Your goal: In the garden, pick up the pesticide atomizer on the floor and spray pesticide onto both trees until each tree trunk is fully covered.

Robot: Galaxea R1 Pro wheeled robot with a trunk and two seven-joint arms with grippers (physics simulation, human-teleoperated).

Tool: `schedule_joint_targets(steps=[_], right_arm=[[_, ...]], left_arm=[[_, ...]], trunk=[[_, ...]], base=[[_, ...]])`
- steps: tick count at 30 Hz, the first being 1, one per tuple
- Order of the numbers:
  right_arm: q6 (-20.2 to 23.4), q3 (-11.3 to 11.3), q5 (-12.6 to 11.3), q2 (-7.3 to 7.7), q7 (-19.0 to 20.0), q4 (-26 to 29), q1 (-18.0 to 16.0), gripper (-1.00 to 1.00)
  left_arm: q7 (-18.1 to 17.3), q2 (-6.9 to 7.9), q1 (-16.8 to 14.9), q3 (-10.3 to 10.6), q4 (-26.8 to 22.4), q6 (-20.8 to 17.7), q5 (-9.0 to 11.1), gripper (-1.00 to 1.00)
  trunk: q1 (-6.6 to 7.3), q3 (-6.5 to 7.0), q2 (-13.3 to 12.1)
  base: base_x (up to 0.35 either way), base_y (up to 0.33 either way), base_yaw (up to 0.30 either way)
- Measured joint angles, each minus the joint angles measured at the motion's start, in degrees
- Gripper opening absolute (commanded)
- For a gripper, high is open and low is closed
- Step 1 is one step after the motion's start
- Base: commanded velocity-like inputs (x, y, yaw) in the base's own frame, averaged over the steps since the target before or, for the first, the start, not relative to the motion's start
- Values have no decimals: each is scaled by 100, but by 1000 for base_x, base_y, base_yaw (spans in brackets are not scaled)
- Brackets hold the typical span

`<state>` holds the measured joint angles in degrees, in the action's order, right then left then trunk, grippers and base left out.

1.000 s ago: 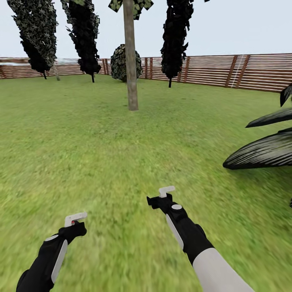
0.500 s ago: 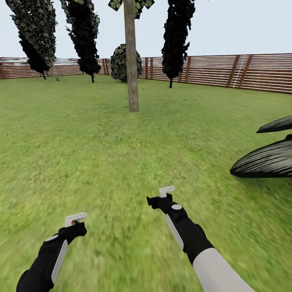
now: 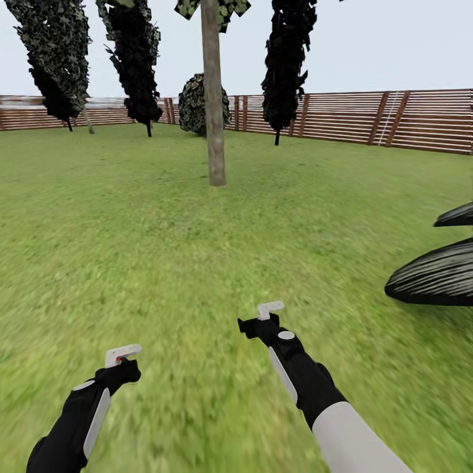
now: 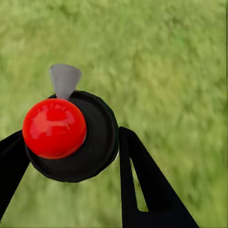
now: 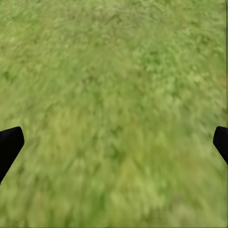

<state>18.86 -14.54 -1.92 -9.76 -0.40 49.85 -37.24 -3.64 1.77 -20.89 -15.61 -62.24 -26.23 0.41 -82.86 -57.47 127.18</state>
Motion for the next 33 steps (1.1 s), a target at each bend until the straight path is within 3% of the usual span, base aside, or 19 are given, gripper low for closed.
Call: schedule_joint_targets(steps=[7, 33], right_arm=[[0, 0, 0, 0, 0, 3, 0, 100], [-1, 0, 7, 7, 5, -63, 0, 100]], left_arm=[[0, 0, -1, 0, -1, -2, 0, -100], [-22, -9, -26, 0, -1, -9, 0, -100]], trunk=[[0, 22, 0], [0, 25, 0]], base=[[336, 121, -120], [336, 133, -2]])
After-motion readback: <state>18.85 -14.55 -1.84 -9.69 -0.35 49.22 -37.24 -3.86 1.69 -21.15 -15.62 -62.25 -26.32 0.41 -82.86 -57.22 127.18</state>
